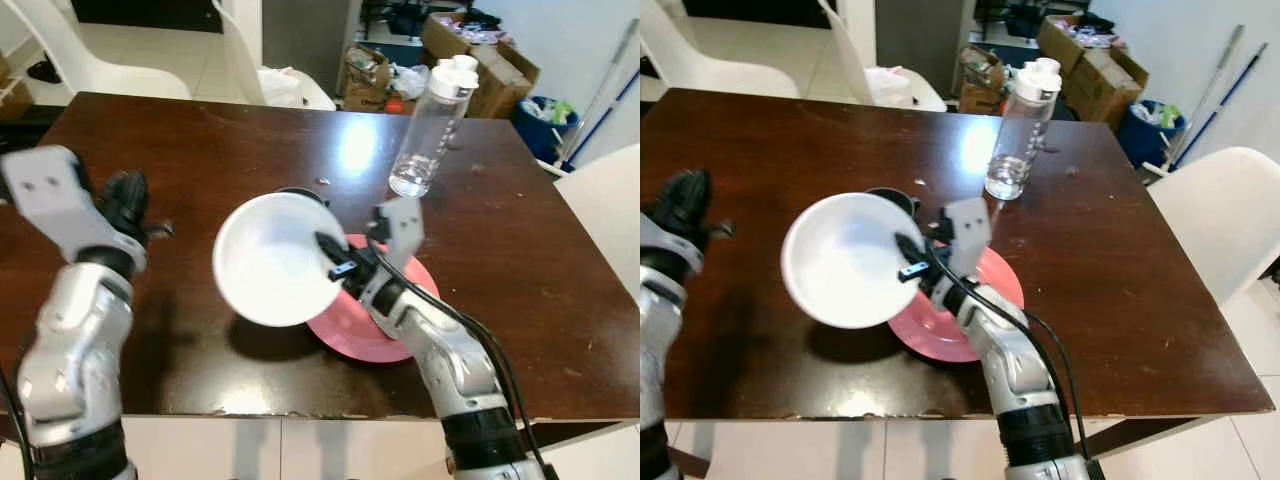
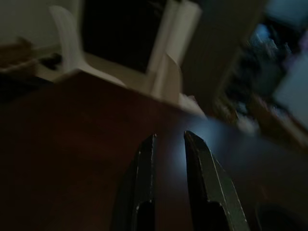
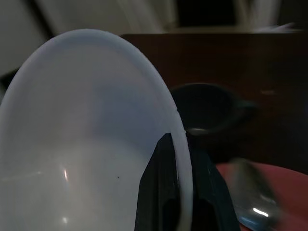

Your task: Setting the table

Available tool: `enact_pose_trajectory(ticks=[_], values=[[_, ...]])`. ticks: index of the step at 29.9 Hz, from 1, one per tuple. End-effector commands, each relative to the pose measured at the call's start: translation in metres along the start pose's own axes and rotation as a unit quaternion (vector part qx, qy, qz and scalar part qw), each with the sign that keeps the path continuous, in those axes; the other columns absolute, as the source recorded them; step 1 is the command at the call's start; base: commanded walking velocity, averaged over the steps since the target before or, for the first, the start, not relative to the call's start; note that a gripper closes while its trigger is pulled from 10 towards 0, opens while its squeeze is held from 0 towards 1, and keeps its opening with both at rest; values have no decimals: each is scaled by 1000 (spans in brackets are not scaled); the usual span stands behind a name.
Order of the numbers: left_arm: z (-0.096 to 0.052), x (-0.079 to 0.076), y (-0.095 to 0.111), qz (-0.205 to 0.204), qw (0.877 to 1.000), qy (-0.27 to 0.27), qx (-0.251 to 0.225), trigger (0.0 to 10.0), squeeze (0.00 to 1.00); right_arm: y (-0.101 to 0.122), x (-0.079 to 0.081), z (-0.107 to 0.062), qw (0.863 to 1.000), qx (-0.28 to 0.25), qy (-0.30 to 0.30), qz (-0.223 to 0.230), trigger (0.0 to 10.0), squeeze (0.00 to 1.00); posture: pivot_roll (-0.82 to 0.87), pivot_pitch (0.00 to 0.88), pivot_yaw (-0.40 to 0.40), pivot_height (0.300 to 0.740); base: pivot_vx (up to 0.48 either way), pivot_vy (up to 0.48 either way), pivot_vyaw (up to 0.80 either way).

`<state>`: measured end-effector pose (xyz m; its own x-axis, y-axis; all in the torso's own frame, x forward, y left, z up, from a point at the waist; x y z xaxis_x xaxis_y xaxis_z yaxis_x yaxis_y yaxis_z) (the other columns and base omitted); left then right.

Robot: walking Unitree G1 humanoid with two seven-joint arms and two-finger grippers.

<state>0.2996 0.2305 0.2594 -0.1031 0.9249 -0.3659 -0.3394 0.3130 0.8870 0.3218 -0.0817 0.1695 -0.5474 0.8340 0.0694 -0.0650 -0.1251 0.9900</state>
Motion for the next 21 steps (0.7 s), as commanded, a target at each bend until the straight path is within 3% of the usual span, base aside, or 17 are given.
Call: enact_pose_trajectory(ticks=[1, 3, 4, 6, 8, 11, 15, 19, 21], values=[[1, 3, -4, -24, 1000, 14, 13, 10000, 0, 2, -4, -5, 1000, -9, -27, -9, 10000, 0, -7, 70, 19, 740, 0, 0, 0], [2, 1, -5, -6, 1000, 10, 17, 10000, 0, 1, -6, -12, 998, -14, -58, 3, 10000, 0, -11, 66, 27, 740, 0, 0, 0], [-3, -3, -14, 39, 999, -12, 36, 10000, 0, 0, -8, -21, 995, -21, -93, 14, 10000, 0, -16, 62, 35, 740, 0, 0, 0], [-6, -4, -19, 54, 997, -22, 46, 10000, 0, 0, -9, -24, 994, -25, -109, 19, 10000, 0, -16, 62, 35, 740, 0, 0, 0], [-31, -9, -46, 124, 985, -75, 96, 10000, 0, 13, -14, -35, 987, -56, -145, 31, 10000, 0, -24, 55, 48, 740, 0, 0, 0], [-42, -10, -53, 145, 979, -91, 110, 10000, 0, 20, -14, -38, 985, -70, -153, 28, 10000, 0, -7, 45, 46, 740, 0, 0, 0], [-55, -11, -61, 120, 981, -74, 130, 10000, 0, 52, -14, -40, 978, -125, -166, -2, 10000, 0, 3, 30, 36, 740, 0, 0, 0], [-56, -12, -67, 118, 982, -69, 134, 10000, 0, 55, -15, -41, 974, -131, -183, -10, 10000, 0, 1, 26, 32, 740, 0, 0, 0], [-56, -14, -70, 119, 981, -71, 134, 10000, 0, 45, -15, -41, 976, -116, -185, -11, 10000, 0, 1, 26, 32, 740, 0, 0, 0]])
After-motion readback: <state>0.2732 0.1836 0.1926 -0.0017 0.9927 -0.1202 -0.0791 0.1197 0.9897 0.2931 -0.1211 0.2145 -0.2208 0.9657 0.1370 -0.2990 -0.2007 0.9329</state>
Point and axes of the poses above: a point about 5 cm out from each wrist's last joint towards the gripper, its own z axis pointing out of the wrist towards the gripper, its own y axis along the axis of the wrist's last joint, x = y × z, the point moved 1 cm from there along z, pointing out of the wrist towards the gripper, and after that the axes turned 4 degrees about -z, right-handed, at the moved point
